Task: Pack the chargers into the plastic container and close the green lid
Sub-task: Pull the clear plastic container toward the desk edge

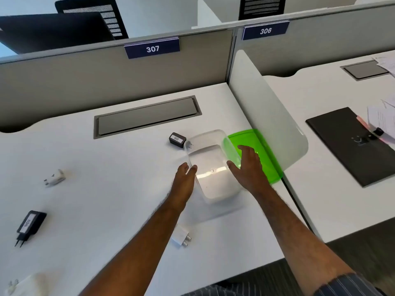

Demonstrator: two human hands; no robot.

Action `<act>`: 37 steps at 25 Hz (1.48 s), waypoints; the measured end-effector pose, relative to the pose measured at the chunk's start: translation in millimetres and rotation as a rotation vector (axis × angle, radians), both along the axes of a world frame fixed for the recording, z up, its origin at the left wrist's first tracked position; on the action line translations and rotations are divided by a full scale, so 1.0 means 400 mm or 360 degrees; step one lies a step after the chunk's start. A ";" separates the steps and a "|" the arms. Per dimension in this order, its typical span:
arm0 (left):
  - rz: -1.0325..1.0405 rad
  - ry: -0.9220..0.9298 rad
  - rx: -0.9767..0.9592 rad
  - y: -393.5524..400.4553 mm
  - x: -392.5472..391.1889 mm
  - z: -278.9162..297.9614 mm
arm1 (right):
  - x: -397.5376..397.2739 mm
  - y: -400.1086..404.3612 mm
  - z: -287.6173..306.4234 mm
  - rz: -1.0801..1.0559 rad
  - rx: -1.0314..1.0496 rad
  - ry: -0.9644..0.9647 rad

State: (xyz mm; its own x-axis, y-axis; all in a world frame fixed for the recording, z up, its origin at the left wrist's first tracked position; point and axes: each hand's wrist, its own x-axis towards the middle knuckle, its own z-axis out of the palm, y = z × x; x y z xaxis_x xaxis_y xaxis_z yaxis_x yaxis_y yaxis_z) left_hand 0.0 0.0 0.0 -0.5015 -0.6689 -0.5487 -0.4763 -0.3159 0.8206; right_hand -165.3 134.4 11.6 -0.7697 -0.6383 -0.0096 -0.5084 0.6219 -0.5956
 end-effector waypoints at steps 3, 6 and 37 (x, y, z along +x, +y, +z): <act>-0.0083 0.0031 -0.0034 0.012 -0.011 0.005 | -0.007 0.012 -0.012 -0.0002 0.0147 -0.0341; -0.0085 0.0014 -0.0026 0.022 -0.015 0.012 | -0.003 0.021 -0.029 0.0017 0.0206 -0.0479; 0.0182 0.0098 -0.0260 -0.150 0.403 0.135 | 0.334 -0.172 0.050 0.0283 -0.0205 -0.0710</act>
